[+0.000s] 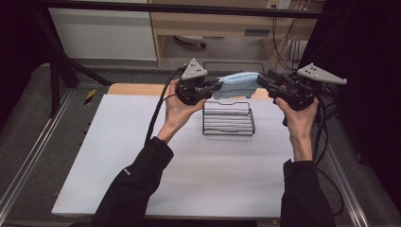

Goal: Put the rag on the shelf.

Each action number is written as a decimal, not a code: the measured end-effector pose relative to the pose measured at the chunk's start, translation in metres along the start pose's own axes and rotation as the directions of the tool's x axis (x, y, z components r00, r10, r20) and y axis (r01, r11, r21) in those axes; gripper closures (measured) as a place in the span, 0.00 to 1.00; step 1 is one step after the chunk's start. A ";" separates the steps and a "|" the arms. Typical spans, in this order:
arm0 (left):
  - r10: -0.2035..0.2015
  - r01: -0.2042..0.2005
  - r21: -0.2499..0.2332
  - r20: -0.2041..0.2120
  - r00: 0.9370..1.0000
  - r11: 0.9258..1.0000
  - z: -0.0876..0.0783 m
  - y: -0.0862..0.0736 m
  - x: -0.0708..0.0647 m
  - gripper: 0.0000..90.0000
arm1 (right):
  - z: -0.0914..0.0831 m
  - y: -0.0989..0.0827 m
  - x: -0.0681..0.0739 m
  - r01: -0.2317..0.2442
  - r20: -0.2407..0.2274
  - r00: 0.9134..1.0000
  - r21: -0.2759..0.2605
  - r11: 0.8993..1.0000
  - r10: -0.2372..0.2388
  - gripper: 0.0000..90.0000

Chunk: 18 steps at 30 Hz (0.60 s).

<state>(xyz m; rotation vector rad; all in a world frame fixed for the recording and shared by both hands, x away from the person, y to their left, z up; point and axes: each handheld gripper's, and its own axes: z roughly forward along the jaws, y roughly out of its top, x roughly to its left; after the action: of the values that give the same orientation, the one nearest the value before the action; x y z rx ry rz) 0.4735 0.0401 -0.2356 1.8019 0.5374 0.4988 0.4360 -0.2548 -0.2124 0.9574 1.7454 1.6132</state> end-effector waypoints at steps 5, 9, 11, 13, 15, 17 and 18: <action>0.014 -0.014 0.005 0.005 1.000 1.000 -0.001 -0.002 -0.001 0.90 | 0.005 0.015 0.005 -0.021 -0.021 1.000 0.030 0.999 0.021 0.77; 0.025 -0.026 0.013 0.019 1.000 1.000 -0.001 -0.004 -0.001 0.89 | 0.017 0.020 0.007 -0.035 -0.014 0.999 0.110 0.993 0.037 0.92; 0.030 -0.030 0.013 0.023 0.999 0.999 -0.002 -0.005 -0.001 0.89 | 0.023 0.022 0.005 -0.047 0.003 0.999 0.137 0.989 0.047 0.98; 0.031 -0.032 0.017 0.027 0.999 0.999 -0.001 -0.006 -0.001 0.89 | 0.027 0.022 0.002 -0.073 0.018 0.997 0.148 0.986 0.071 1.00; 0.030 -0.031 0.019 0.029 0.999 0.999 -0.002 -0.007 -0.001 0.89 | 0.029 0.021 0.001 -0.086 0.023 0.996 0.162 0.983 0.083 1.00; 0.018 -0.018 0.012 0.032 0.999 1.000 -0.003 -0.008 -0.001 0.88 | 0.030 0.019 0.002 -0.077 0.019 0.997 0.185 0.980 0.074 1.00; 0.009 -0.009 0.010 0.032 0.999 1.000 -0.004 -0.008 0.000 0.87 | 0.030 0.016 0.004 -0.066 0.017 0.998 0.191 0.979 0.064 1.00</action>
<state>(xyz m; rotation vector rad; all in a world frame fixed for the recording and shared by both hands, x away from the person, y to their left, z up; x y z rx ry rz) 0.4703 0.0452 -0.2418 1.8202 0.5108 0.4733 0.4600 -0.2340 -0.1991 1.1217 1.9062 1.4960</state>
